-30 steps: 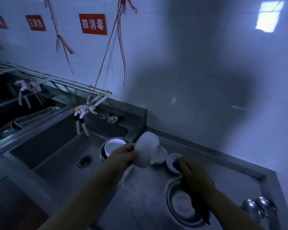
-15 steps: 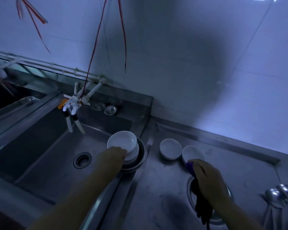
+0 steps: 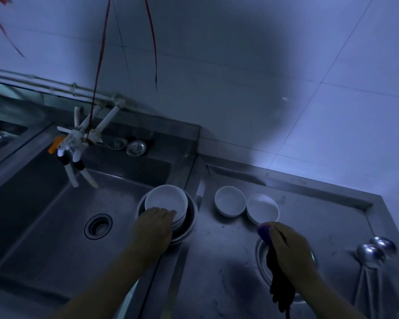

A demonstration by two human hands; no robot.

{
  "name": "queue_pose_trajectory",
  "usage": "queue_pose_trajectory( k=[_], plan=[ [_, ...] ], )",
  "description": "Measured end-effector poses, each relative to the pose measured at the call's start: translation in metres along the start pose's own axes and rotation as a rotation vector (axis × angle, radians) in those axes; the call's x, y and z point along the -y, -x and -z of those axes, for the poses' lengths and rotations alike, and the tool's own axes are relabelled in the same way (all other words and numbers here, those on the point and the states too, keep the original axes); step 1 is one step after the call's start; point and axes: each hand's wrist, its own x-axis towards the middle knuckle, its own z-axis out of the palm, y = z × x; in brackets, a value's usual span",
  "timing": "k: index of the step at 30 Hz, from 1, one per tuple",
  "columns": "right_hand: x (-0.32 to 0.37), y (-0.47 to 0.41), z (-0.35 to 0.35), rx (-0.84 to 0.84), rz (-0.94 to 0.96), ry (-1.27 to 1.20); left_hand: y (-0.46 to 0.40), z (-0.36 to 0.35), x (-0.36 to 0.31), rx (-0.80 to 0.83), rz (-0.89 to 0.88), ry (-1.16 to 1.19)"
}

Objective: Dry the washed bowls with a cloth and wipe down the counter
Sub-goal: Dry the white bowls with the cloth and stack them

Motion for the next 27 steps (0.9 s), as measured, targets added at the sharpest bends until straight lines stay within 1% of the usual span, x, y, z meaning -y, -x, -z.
queue_pose_trajectory(
  k=[2, 4, 6, 7, 8, 10, 11, 12, 16, 18, 20, 23, 25, 27],
  plan=[
    [0.0, -0.002, 0.001, 0.005, 0.001, 0.004, -0.005, -0.004, -0.007, 0.024, 0.009, 0.065],
    [-0.002, -0.006, 0.004, -0.003, 0.001, -0.001, -0.017, -0.012, -0.028, 0.041, -0.015, 0.169],
    [-0.006, -0.008, 0.006, -0.037, -0.018, -0.031, -0.034, -0.027, -0.057, 0.103, 0.019, 0.329],
    [-0.009, -0.009, 0.007, -0.051, -0.028, -0.047, -0.042, -0.038, -0.072, 0.155, 0.081, 0.45],
    [-0.012, -0.01, 0.008, -0.062, -0.036, -0.057, -0.049, -0.049, -0.087, 0.238, 0.199, 0.617],
    [-0.016, -0.012, 0.011, -0.083, -0.061, -0.066, -0.066, -0.072, -0.111, 0.427, 0.629, 1.063],
    [-0.02, -0.013, 0.012, -0.093, -0.085, -0.074, -0.073, -0.085, -0.119, 0.463, 0.845, 1.214],
    [-0.023, -0.014, 0.015, -0.1, -0.11, -0.086, -0.081, -0.097, -0.125, 0.463, 0.995, 1.264],
    [-0.036, -0.008, 0.023, -0.117, -0.186, -0.184, -0.107, -0.143, -0.129, 0.442, 1.342, 1.196],
    [-0.043, -0.003, 0.025, -0.133, -0.23, -0.244, -0.114, -0.159, -0.127, 0.452, 1.462, 1.192],
    [-0.05, 0.003, 0.026, -0.153, -0.256, -0.27, -0.116, -0.174, -0.124, 0.443, 1.483, 1.202],
    [-0.059, 0.011, 0.028, -0.179, -0.297, -0.325, -0.118, -0.191, -0.116, 0.479, 1.507, 1.182],
    [-0.065, 0.016, 0.03, -0.197, -0.306, -0.328, -0.117, -0.198, -0.112, 0.451, 1.573, 1.197],
    [-0.071, 0.021, 0.032, -0.204, -0.304, -0.3, -0.114, -0.197, -0.113, 0.417, 1.587, 1.239]
  ],
)
